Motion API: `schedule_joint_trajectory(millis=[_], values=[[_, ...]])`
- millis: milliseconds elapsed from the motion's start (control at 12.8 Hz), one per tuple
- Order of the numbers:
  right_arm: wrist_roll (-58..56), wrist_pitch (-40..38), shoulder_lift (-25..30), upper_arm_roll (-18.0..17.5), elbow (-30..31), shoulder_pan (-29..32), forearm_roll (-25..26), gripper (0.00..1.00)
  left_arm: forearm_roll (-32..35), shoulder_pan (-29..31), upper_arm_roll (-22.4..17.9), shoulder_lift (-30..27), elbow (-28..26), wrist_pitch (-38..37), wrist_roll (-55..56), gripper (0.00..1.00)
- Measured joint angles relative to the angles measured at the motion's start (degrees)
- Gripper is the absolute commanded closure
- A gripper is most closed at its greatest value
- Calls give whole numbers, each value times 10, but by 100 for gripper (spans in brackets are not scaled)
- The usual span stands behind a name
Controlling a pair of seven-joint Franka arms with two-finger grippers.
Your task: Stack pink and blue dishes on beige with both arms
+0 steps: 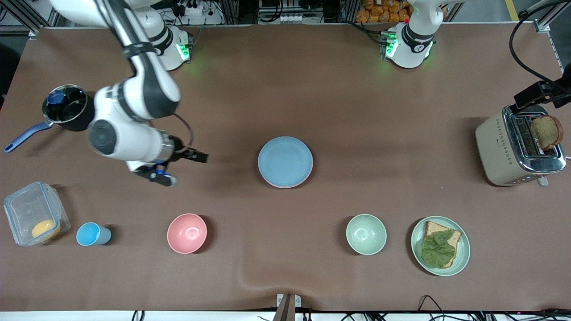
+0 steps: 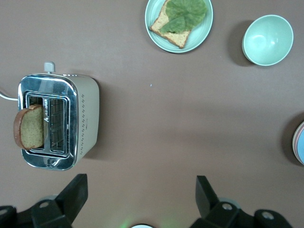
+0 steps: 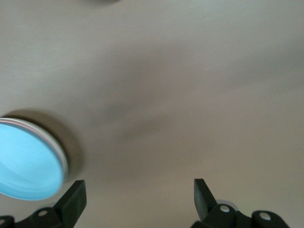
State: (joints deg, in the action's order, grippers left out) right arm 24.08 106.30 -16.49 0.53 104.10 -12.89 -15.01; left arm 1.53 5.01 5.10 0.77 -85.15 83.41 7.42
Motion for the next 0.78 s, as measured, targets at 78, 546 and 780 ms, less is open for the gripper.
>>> schedule_joint_trajectory(millis=[78,546,780], values=[[-43,-16,7,0,0,28,5,0,-6,0,0,1,-4,-1,0,0],[-253,-92,105,0,-7,141,75,0,-16,0,1,4,-22,-2,0,0],[-258,-157,191,-15,-17,140,115,0,-16,1,1,2,-22,-3,-12,0]])
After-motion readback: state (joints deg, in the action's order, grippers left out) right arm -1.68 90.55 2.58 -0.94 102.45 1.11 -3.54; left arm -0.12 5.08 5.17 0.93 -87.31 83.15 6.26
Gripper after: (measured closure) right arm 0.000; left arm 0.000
